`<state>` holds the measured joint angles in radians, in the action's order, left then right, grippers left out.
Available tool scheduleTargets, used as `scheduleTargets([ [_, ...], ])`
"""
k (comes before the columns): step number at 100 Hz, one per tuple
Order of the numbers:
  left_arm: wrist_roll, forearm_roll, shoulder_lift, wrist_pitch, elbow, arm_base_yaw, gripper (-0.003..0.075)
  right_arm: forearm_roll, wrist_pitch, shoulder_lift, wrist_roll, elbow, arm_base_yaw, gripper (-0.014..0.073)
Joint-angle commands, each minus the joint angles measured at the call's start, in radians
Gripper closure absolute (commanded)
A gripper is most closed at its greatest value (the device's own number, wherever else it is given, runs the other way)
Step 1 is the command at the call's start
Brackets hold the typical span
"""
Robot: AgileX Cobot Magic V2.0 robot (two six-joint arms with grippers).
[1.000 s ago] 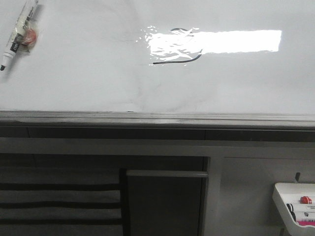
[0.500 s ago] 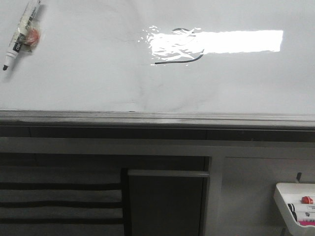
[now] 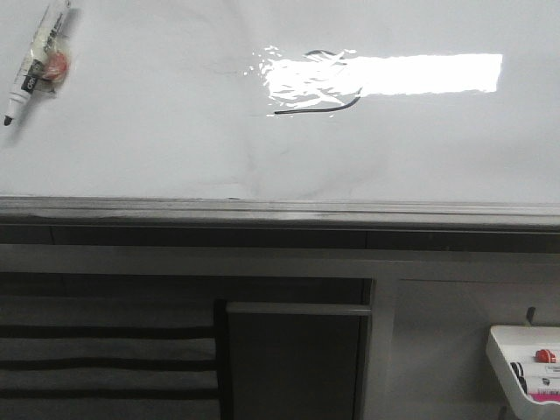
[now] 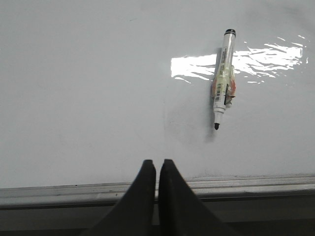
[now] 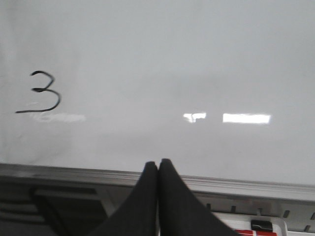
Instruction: Write number 3 on whiteboard
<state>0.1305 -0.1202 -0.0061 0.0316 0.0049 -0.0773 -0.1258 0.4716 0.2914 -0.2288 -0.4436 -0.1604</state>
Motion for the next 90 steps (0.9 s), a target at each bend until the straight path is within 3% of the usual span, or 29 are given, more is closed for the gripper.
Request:
scheduleTargets([
  [1, -0.008, -0.009, -0.031, -0.081, 0.002, 0.002, 0.0739, 0.011, -0.209, -0.076, 0.002, 0.100, 0.085, 0.0673],
  [15, -0.008, -0.009, -0.031, -0.081, 0.002, 0.002, 0.0739, 0.021, -0.365, -0.214, 0.002, 0.300, 0.161, 0.0673],
  [35, -0.008, -0.009, -0.031, -0.081, 0.002, 0.002, 0.0739, 0.021, -0.525, -0.320, 0.002, 0.484, 0.177, 0.0673],
  [90, -0.008, -0.009, -0.031, -0.081, 0.002, 0.002, 0.0739, 0.023, -0.527, -0.322, 0.002, 0.484, 0.177, 0.0673],
])
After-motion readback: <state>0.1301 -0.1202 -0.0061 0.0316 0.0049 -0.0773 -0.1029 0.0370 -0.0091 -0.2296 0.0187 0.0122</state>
